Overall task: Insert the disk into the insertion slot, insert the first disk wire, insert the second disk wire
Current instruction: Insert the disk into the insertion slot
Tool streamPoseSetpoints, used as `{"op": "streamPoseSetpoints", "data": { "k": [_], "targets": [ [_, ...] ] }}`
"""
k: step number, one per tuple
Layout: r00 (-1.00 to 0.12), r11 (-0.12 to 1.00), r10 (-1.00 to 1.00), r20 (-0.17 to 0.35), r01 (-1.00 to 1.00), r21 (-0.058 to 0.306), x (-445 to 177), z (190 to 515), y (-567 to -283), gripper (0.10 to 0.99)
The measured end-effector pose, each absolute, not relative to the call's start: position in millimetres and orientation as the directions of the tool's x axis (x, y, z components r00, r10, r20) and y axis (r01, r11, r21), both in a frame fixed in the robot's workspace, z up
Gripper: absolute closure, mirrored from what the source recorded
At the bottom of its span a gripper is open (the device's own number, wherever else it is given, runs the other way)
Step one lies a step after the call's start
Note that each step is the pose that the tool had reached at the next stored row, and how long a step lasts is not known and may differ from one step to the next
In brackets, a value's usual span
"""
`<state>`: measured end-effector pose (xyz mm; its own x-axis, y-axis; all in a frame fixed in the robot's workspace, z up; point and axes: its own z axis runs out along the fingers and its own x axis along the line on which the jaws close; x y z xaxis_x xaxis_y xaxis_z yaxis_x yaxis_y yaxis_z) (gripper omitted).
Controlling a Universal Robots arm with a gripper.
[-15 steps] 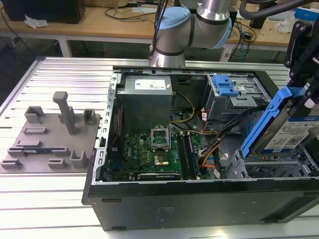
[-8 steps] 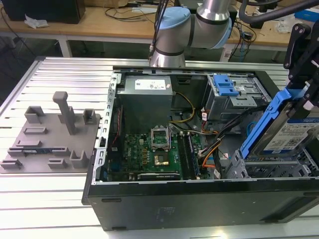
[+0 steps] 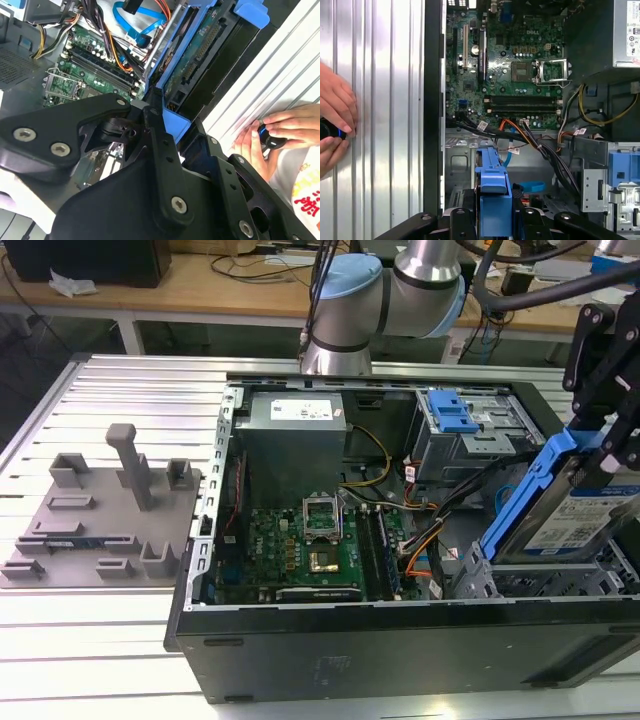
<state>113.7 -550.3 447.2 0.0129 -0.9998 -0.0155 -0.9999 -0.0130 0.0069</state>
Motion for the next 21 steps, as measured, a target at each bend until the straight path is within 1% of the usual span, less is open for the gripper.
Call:
{"op": "streamPoseSetpoints", "data": {
  "k": [21],
  "targets": [
    [0.013,-0.013,-1.000,-0.015,-1.000,0.007,113.8,415.2,-551.2,0.722]
  ]
}}
